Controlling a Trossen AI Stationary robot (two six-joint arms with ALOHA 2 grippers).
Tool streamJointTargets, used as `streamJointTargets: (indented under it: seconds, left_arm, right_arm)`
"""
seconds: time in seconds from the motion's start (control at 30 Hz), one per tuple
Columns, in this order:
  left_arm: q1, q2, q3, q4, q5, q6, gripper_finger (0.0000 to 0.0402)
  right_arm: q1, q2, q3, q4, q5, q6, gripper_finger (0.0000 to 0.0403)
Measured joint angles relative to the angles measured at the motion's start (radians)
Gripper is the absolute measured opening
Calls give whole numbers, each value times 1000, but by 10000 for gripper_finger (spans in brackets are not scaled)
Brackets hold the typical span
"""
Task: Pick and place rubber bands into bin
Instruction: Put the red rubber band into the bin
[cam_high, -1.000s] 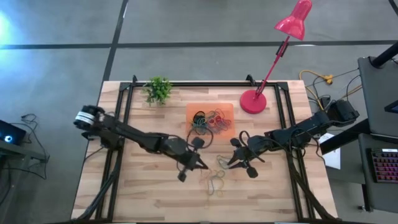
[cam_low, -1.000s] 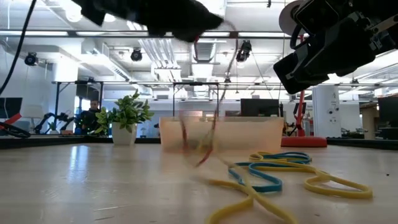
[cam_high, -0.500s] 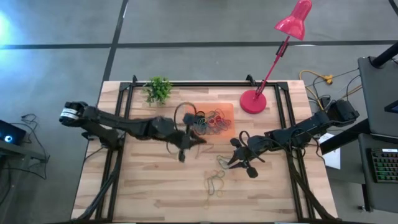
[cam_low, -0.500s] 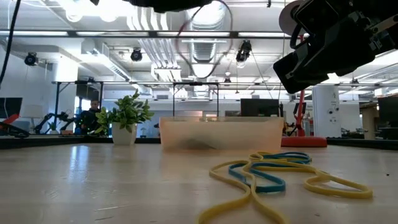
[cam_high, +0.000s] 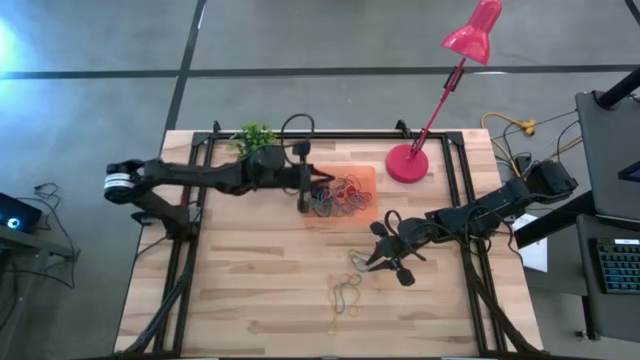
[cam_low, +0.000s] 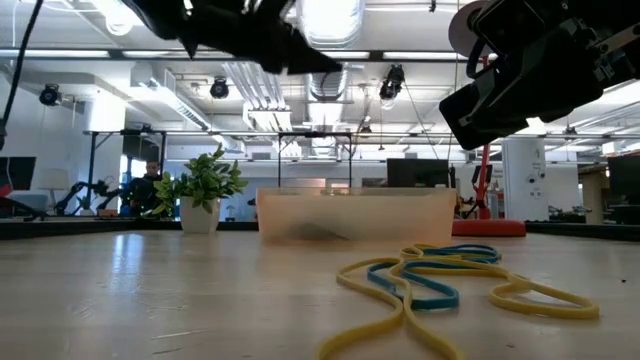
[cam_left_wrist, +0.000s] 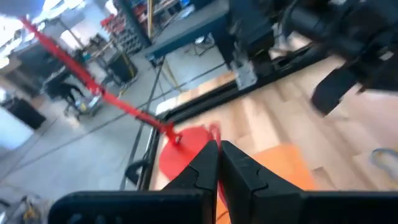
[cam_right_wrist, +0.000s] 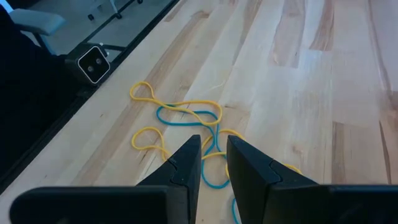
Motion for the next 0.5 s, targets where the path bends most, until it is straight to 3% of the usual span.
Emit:
streamJointTargets:
  seconds: [0.5]
  left_arm:
    - [86,268,81,68,20,-53,0]
  right_arm:
    - [0,0,0,-2,0,-8,68]
